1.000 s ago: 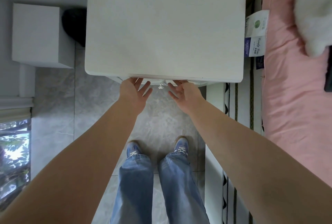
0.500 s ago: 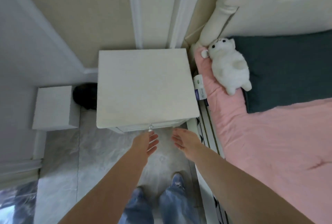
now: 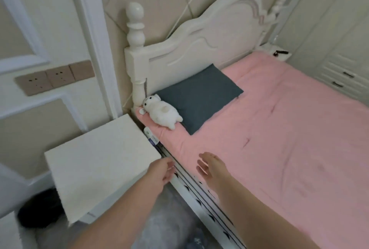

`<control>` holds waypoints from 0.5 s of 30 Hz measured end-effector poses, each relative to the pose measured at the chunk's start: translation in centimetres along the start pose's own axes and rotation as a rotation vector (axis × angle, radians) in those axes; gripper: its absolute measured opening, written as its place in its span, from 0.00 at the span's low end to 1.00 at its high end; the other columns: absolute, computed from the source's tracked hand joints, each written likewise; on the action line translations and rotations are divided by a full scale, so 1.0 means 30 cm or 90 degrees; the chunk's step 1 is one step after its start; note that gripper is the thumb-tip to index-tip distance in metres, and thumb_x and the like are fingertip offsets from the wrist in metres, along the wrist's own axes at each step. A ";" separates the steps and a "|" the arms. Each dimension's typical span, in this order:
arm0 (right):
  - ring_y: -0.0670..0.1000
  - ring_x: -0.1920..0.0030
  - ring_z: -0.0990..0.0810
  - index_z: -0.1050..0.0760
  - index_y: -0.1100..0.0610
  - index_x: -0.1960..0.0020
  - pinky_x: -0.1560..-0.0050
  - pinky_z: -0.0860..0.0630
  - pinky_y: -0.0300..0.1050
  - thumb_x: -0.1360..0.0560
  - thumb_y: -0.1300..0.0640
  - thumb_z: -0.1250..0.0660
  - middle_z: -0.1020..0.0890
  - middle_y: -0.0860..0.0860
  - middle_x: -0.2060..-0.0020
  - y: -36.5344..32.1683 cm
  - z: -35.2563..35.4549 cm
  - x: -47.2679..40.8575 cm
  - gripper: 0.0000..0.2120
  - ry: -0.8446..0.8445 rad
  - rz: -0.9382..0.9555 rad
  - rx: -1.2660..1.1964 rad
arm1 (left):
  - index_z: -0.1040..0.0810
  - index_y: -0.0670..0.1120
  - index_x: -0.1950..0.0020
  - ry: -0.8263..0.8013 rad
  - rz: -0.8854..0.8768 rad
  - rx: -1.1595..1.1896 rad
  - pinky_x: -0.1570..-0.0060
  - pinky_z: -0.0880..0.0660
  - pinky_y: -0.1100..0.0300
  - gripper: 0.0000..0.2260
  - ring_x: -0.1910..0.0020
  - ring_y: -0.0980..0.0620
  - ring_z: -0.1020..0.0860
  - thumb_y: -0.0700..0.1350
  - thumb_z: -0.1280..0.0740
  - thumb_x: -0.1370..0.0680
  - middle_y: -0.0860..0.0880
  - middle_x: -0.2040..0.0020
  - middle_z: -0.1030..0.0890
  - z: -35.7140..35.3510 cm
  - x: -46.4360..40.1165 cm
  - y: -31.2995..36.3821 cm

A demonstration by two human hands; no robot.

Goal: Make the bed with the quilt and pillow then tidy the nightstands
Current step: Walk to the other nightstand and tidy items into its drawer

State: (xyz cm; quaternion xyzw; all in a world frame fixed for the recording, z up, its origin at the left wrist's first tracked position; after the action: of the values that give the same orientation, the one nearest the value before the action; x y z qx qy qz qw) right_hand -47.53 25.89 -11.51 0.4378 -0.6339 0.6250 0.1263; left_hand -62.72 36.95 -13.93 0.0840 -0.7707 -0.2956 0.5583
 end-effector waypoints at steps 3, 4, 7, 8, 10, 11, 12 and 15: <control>0.53 0.52 0.21 0.26 0.57 0.53 0.46 0.23 0.49 0.23 0.64 0.33 0.19 0.54 0.54 -0.087 0.194 0.074 0.04 0.057 0.036 -0.056 | 0.22 0.43 0.52 -0.067 -0.015 -0.077 0.57 0.25 0.59 0.03 0.60 0.51 0.21 0.42 0.34 0.22 0.47 0.57 0.19 -0.196 0.078 0.006; 0.53 0.52 0.20 0.26 0.56 0.54 0.49 0.23 0.48 0.23 0.63 0.33 0.18 0.53 0.54 -0.106 0.255 0.091 0.04 0.076 0.044 -0.074 | 0.22 0.43 0.51 -0.085 -0.023 -0.102 0.57 0.25 0.58 0.03 0.58 0.50 0.21 0.41 0.35 0.21 0.47 0.56 0.19 -0.252 0.096 0.006; 0.53 0.53 0.20 0.26 0.55 0.54 0.52 0.23 0.46 0.24 0.63 0.32 0.18 0.52 0.54 -0.150 0.474 0.178 0.05 0.121 0.071 -0.148 | 0.22 0.43 0.48 -0.146 -0.031 -0.192 0.47 0.25 0.55 0.05 0.53 0.49 0.20 0.41 0.36 0.21 0.47 0.54 0.18 -0.448 0.157 -0.050; 0.52 0.53 0.20 0.26 0.55 0.54 0.51 0.23 0.46 0.24 0.63 0.31 0.18 0.52 0.55 -0.158 0.536 0.206 0.05 0.135 0.079 -0.168 | 0.22 0.43 0.47 -0.162 -0.034 -0.212 0.46 0.26 0.55 0.05 0.54 0.50 0.20 0.41 0.36 0.21 0.47 0.54 0.18 -0.501 0.169 -0.073; 0.52 0.54 0.20 0.26 0.55 0.52 0.50 0.23 0.46 0.25 0.63 0.32 0.19 0.52 0.55 -0.168 0.679 0.263 0.05 0.174 0.108 -0.208 | 0.21 0.44 0.48 -0.201 -0.030 -0.256 0.47 0.26 0.55 0.06 0.57 0.51 0.20 0.40 0.36 0.21 0.48 0.56 0.19 -0.617 0.213 -0.146; 0.52 0.54 0.20 0.26 0.56 0.52 0.50 0.22 0.46 0.25 0.63 0.32 0.19 0.52 0.55 -0.176 0.770 0.302 0.05 0.198 0.130 -0.229 | 0.21 0.44 0.49 -0.225 -0.022 -0.285 0.49 0.26 0.56 0.05 0.58 0.51 0.21 0.40 0.36 0.21 0.48 0.57 0.19 -0.691 0.243 -0.204; 0.52 0.55 0.20 0.26 0.56 0.53 0.50 0.22 0.46 0.25 0.64 0.32 0.19 0.53 0.55 -0.178 0.836 0.331 0.05 0.216 0.147 -0.243 | 0.22 0.45 0.51 -0.241 -0.015 -0.304 0.52 0.26 0.57 0.04 0.59 0.51 0.21 0.40 0.36 0.21 0.48 0.57 0.19 -0.739 0.265 -0.246; 0.52 0.56 0.22 0.25 0.57 0.55 0.47 0.22 0.47 0.26 0.67 0.32 0.20 0.55 0.56 -0.160 1.057 0.422 0.06 0.284 0.177 -0.252 | 0.22 0.46 0.54 -0.280 0.008 -0.358 0.56 0.27 0.59 0.04 0.59 0.52 0.21 0.41 0.36 0.22 0.49 0.58 0.19 -0.874 0.334 -0.392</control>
State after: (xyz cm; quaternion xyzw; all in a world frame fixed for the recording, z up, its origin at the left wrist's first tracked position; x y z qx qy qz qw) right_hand -39.25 -6.97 -5.22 0.1660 -0.7534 0.5816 0.2580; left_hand -44.87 13.33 -6.96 -0.1438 -0.7615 -0.5036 0.3819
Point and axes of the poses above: each hand's wrist, its own x-axis away from the middle knuckle, its own z-axis out of the back of the hand, y = z × x, the point moved 10 cm from there along -x, towards the middle knuckle
